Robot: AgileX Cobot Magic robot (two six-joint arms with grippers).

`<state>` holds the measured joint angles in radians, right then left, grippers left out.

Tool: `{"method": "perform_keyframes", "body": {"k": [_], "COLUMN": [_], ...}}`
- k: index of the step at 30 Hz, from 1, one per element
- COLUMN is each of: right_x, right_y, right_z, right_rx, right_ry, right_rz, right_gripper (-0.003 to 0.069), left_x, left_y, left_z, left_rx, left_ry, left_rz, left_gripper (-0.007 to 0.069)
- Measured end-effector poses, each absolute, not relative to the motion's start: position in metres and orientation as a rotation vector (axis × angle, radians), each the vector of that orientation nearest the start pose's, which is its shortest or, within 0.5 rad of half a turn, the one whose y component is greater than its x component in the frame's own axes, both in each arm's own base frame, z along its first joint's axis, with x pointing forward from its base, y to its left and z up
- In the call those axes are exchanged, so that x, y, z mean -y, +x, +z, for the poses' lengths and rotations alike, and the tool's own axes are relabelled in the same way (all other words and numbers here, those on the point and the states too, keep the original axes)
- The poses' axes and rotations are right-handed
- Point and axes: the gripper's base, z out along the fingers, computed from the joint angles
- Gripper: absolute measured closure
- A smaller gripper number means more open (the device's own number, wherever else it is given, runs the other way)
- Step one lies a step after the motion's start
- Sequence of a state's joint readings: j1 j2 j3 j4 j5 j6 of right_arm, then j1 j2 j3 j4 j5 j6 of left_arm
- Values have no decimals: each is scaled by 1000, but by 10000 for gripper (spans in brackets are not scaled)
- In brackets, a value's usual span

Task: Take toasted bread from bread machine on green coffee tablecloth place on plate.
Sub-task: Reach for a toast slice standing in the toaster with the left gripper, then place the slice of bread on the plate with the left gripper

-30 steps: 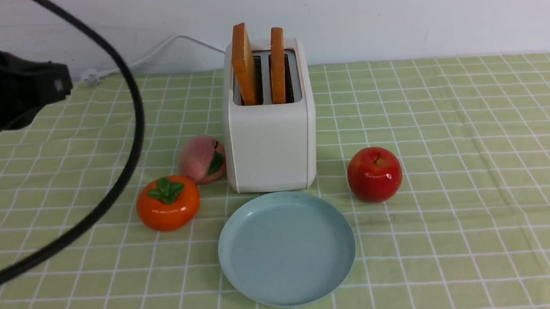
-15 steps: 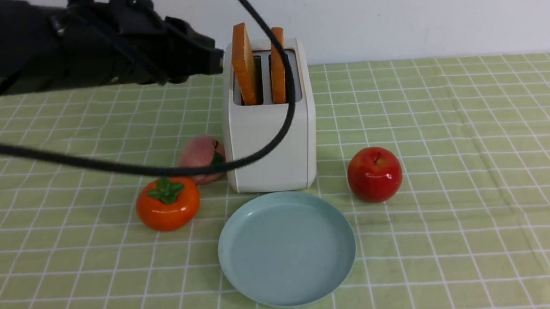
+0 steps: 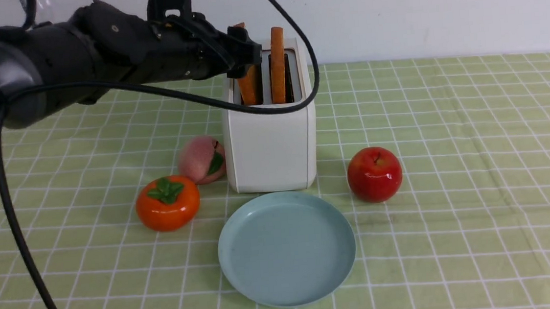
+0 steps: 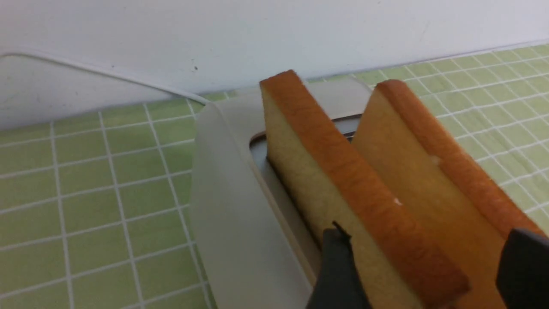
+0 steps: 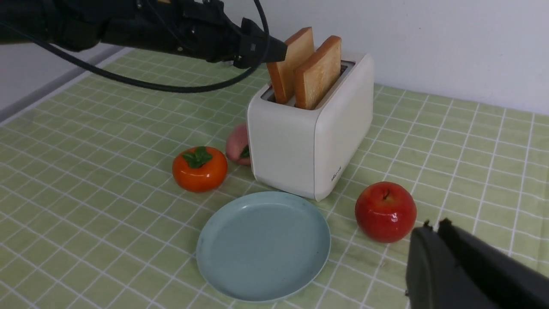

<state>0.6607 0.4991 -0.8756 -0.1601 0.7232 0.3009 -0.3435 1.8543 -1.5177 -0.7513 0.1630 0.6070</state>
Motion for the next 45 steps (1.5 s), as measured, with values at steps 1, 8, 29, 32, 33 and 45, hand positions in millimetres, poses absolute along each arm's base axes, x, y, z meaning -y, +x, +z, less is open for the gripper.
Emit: {"method": "perform_keyframes", "body": {"k": [1, 8, 29, 32, 33, 45], "right_x": [-37, -37, -38, -38, -38, -39], "right_y": [63, 63, 63, 63, 63, 63], "right_z": [401, 401, 401, 401, 401, 404], "right_rx": [-1814, -1812, -1817, -1817, -1817, -1790], "right_ry": [-366, -366, -363, -363, -363, -360], "right_rz": [495, 497, 517, 517, 517, 527], "right_gripper": [638, 634, 624, 624, 624, 620], "left_x": [162, 174, 178, 173, 171, 143], "left_y": [421, 428, 436, 427, 422, 321], "left_z": [306, 290, 302, 331, 344, 477], "left_rx": [-1950, -1975, -1910, -1836, -1799, -1533], "left_ry": [264, 214, 202, 196, 197, 385], "left_rz": [-433, -483, -474, -470, -460, -483], "left_gripper": [174, 231, 536, 536, 536, 536]}}
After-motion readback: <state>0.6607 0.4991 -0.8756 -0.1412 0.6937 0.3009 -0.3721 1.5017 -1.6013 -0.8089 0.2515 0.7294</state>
